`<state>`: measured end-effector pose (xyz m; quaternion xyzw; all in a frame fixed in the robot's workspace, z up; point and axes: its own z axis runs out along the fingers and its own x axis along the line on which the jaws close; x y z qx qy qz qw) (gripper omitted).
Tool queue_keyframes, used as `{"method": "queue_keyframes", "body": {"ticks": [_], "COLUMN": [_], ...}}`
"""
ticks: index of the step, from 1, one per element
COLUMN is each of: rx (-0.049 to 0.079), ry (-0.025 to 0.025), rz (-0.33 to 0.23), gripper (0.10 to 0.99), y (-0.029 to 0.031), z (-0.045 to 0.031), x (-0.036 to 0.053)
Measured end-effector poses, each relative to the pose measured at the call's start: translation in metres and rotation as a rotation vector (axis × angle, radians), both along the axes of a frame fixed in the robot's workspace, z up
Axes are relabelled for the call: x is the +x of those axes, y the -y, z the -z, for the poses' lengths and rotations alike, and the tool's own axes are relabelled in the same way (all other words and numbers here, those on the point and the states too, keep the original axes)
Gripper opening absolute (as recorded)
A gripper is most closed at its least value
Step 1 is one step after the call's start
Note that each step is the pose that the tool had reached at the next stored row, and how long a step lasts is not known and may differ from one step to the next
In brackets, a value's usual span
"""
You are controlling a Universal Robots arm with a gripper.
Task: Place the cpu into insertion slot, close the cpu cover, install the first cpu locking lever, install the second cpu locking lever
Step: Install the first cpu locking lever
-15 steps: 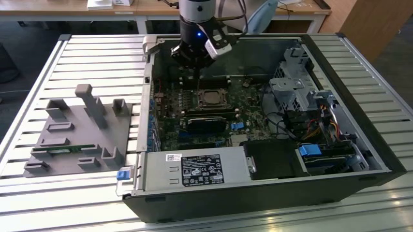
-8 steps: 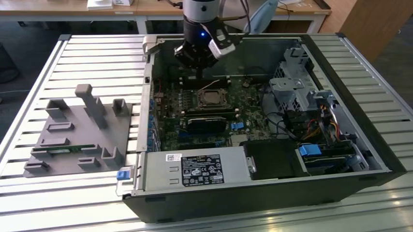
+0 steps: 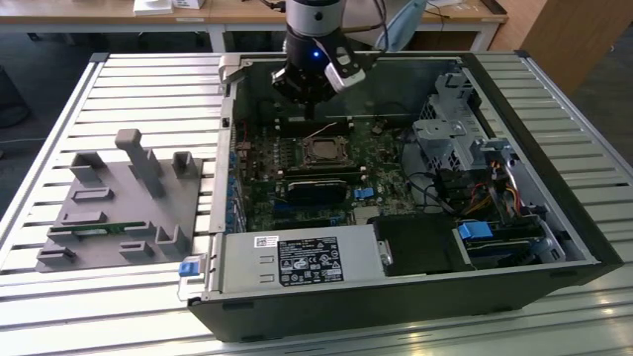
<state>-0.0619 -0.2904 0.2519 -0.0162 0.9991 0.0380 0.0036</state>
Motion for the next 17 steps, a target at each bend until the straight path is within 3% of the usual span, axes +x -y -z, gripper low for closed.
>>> {"method": "queue_keyframes", "body": {"ticks": [17], "rx": [0.000], "ry": [-0.0001], "rz": [-0.005], "gripper": [0.118], "y": [0.0000], "z": [0.0070], "x": [0.0056]}}
